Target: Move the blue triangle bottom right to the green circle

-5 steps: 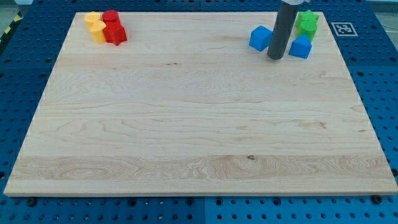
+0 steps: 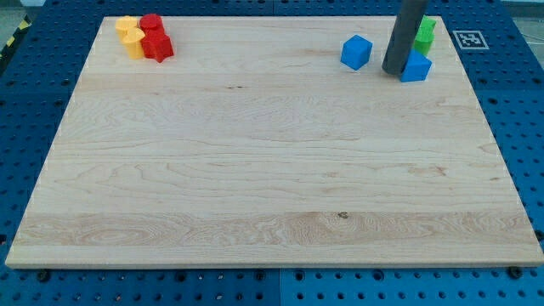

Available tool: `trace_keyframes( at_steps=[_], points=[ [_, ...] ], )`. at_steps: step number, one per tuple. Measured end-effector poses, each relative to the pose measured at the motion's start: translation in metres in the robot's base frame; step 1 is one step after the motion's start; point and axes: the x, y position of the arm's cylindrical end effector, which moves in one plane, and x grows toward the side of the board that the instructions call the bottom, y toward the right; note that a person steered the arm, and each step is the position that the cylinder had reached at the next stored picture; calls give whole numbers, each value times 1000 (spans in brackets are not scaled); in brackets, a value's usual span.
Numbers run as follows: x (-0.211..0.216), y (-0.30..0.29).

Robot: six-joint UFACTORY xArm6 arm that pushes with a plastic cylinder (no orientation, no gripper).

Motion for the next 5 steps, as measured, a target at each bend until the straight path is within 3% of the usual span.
trace_keyframes(
  at_steps=[4,5],
  points=[
    [1,28],
    [37,28]
  ],
)
